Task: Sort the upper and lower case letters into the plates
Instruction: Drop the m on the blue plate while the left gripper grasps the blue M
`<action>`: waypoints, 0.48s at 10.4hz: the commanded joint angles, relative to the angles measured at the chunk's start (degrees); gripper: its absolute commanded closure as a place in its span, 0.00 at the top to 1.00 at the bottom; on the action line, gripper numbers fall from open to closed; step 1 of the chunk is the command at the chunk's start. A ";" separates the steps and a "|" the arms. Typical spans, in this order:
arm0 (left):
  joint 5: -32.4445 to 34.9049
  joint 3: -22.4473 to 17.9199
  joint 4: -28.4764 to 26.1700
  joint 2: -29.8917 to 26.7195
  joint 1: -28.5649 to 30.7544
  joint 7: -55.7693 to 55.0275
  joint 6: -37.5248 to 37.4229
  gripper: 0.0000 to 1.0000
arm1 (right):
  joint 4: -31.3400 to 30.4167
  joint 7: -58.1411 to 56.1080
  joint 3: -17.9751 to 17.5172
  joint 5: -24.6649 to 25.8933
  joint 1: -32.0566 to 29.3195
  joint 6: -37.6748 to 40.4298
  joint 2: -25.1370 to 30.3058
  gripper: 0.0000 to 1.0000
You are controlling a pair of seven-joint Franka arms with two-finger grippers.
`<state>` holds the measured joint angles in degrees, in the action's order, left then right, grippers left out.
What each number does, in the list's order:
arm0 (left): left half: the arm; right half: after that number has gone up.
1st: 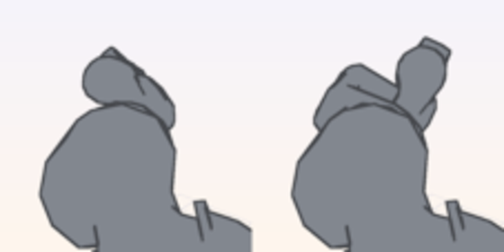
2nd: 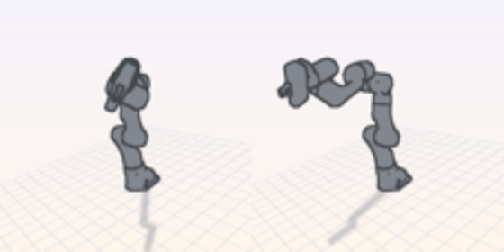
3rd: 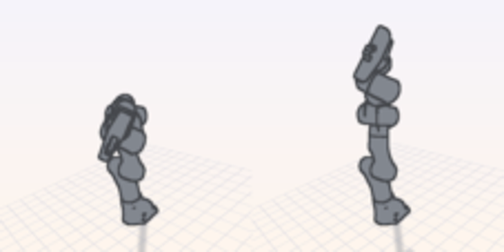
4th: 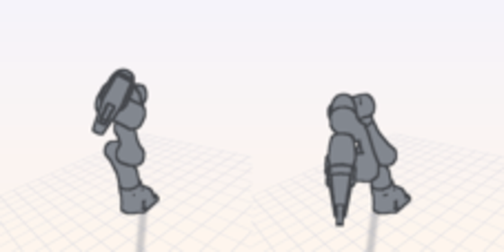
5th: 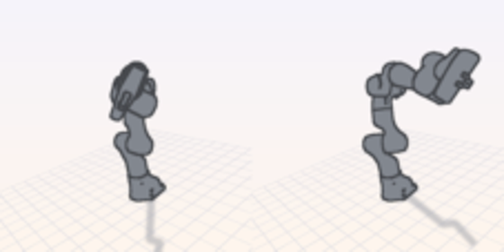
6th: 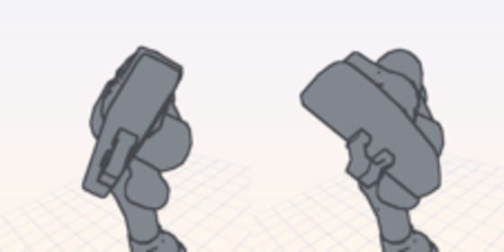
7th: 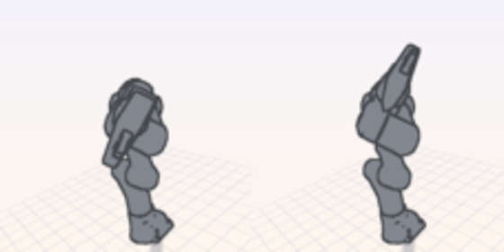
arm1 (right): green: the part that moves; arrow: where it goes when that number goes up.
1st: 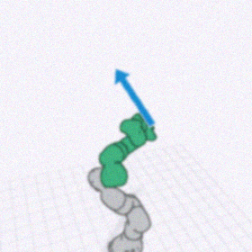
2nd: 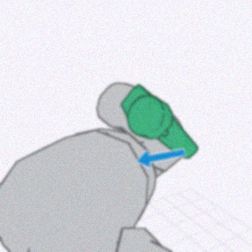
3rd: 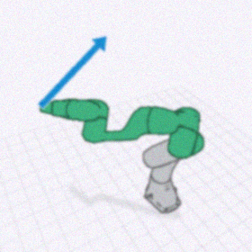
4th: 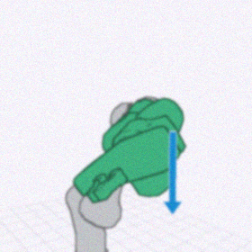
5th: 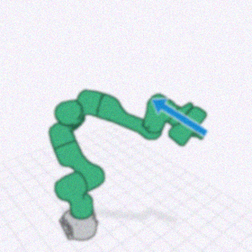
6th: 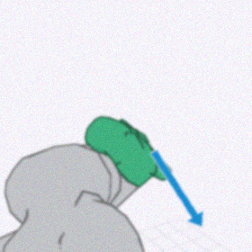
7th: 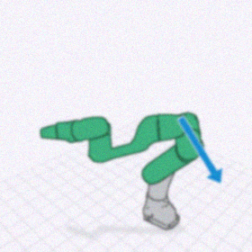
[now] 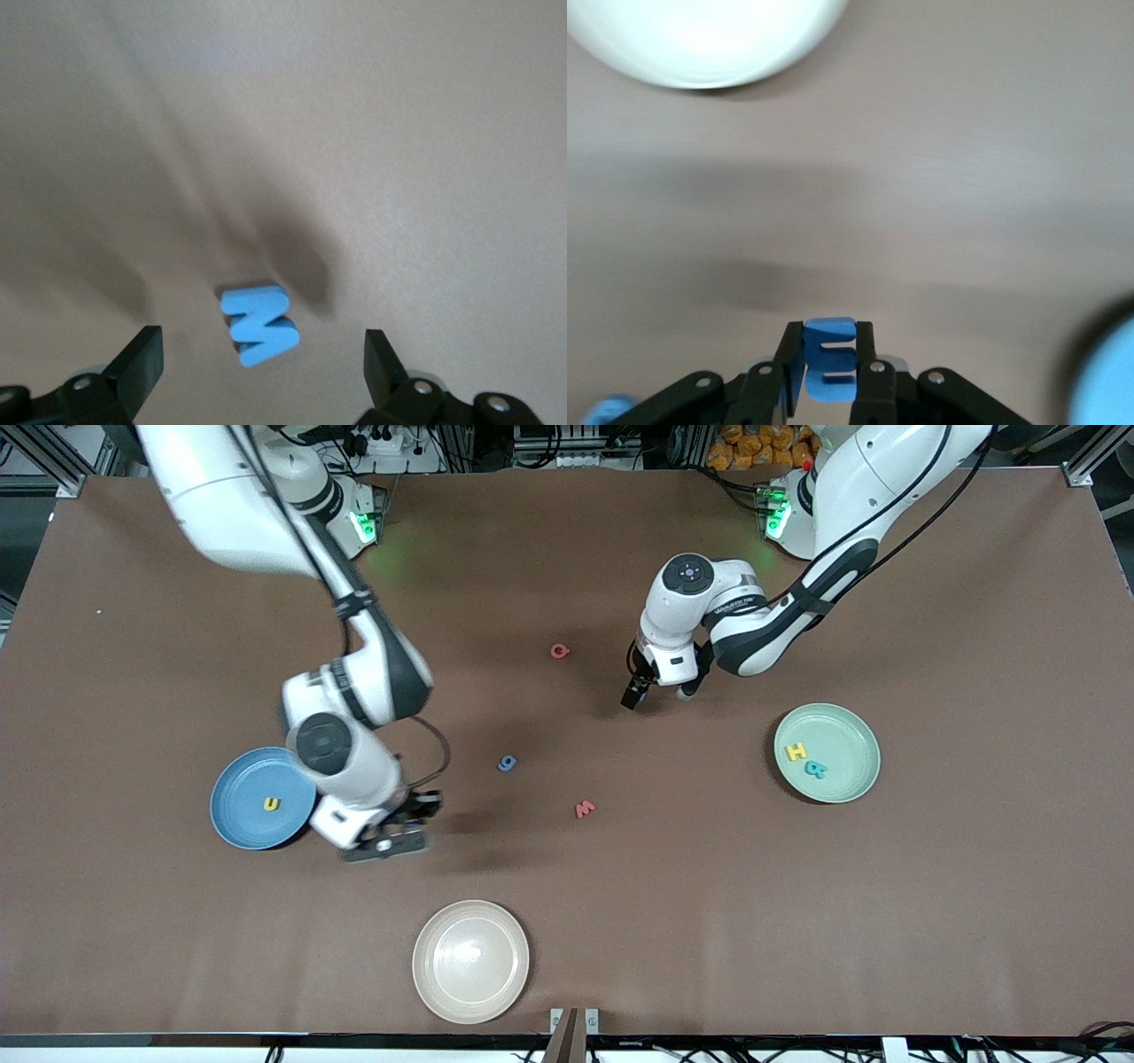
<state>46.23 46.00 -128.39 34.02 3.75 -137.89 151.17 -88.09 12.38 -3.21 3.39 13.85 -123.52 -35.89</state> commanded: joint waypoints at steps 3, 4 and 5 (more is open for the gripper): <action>2.02 -4.78 3.14 2.90 -5.68 -3.35 -3.16 1.00 | -4.27 -6.04 -0.83 -0.32 -12.96 2.40 0.91 0.00; 2.20 -4.78 2.79 2.98 -5.60 -3.35 -3.16 1.00 | -5.58 -6.14 -0.74 -0.23 -13.76 2.92 1.26 0.00; 2.29 -4.78 2.96 3.07 -5.77 -3.35 -3.08 1.00 | -7.08 -6.14 -0.31 0.55 -14.81 3.54 2.13 0.00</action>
<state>46.23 41.42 -126.11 36.33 -1.71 -139.44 148.93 -92.07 6.21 -3.08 3.50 -0.05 -120.59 -36.00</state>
